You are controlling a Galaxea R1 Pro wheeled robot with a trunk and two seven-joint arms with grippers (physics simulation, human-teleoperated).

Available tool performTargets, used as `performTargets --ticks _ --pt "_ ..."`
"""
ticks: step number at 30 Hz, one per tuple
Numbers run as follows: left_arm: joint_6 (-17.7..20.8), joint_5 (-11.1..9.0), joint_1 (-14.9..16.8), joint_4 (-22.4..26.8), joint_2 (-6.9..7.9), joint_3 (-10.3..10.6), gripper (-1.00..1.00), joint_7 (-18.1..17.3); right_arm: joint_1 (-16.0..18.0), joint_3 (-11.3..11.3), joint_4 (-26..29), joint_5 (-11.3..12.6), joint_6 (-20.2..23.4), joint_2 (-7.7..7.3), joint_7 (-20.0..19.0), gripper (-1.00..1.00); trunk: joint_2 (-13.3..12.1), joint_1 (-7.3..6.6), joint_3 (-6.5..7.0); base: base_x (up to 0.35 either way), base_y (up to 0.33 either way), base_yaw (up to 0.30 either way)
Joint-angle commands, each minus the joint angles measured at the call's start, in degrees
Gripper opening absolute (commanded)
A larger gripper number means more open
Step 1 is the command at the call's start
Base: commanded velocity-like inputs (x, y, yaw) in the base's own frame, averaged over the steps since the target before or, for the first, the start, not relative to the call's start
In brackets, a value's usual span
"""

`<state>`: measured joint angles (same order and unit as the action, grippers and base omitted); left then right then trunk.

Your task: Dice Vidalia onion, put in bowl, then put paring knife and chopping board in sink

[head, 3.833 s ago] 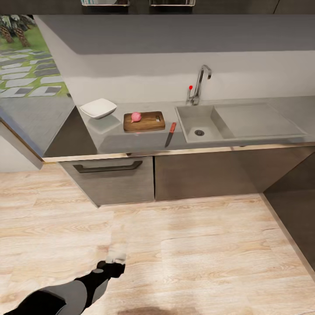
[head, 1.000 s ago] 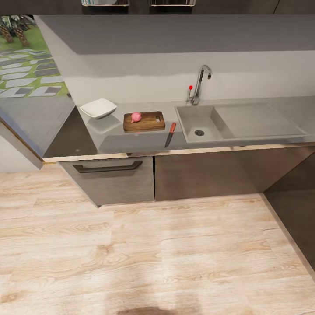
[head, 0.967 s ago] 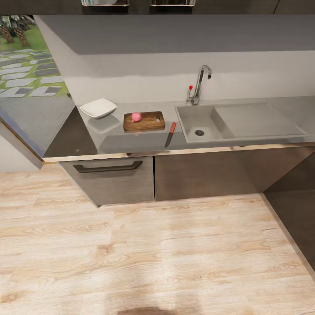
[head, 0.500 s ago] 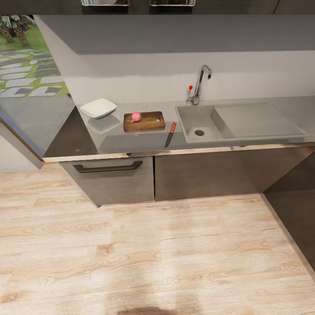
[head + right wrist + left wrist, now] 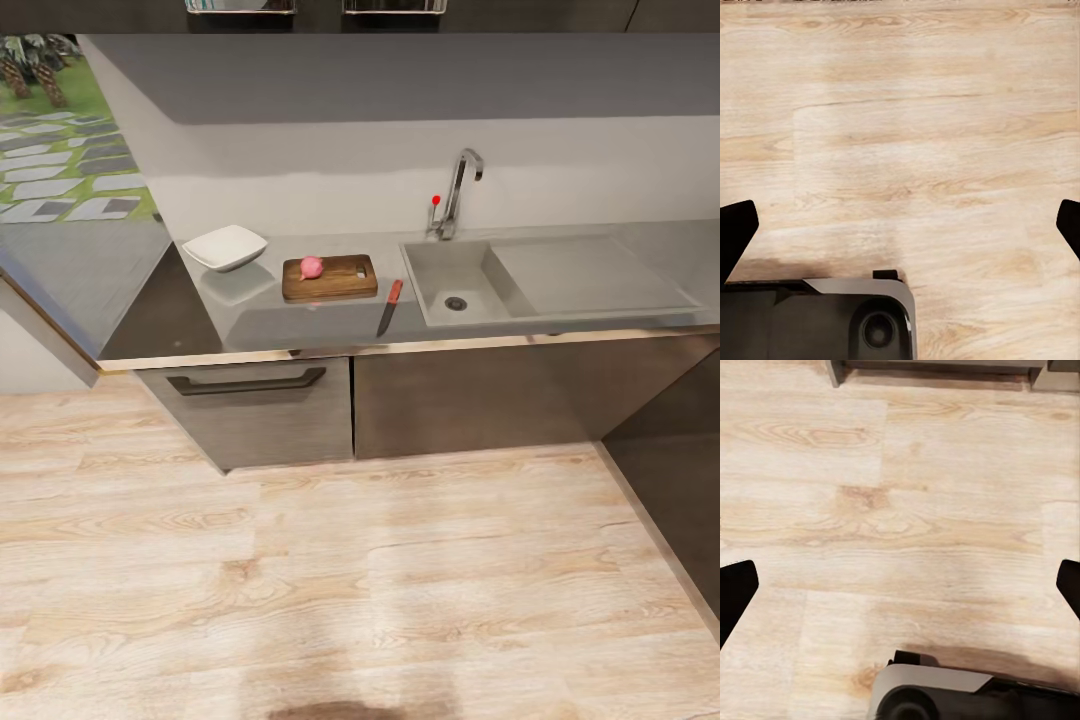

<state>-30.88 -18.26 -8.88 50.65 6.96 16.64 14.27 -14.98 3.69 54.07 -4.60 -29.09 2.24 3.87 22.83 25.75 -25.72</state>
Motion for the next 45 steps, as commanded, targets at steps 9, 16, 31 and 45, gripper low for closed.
performTargets --ticks 9,16,31,45 --pt "-3.3 -0.1 0.0 -4.8 -2.88 0.6 1.00 0.6 0.9 0.2 17.8 -0.5 14.9 0.05 5.3 1.00 0.1 0.04 -0.07 0.000 0.000 0.000" --pt "-3.6 -0.2 0.0 -7.0 -4.23 0.8 1.00 0.6 2.4 0.1 37.3 -0.4 31.0 0.05 5.6 1.00 0.1 0.04 -0.07 0.000 0.000 0.000" --pt "-3.7 -0.5 0.0 -13.3 -4.32 0.8 1.00 0.6 11.8 -2.6 39.5 -0.6 31.8 1.00 5.8 1.00 0.1 0.04 -0.01 0.000 0.000 0.000" --pt "-3.8 -0.5 0.0 -14.9 -4.34 0.8 1.00 0.7 11.9 -3.3 39.4 -0.7 31.2 1.02 5.7 1.00 0.1 0.04 1.21 0.000 0.000 0.000"
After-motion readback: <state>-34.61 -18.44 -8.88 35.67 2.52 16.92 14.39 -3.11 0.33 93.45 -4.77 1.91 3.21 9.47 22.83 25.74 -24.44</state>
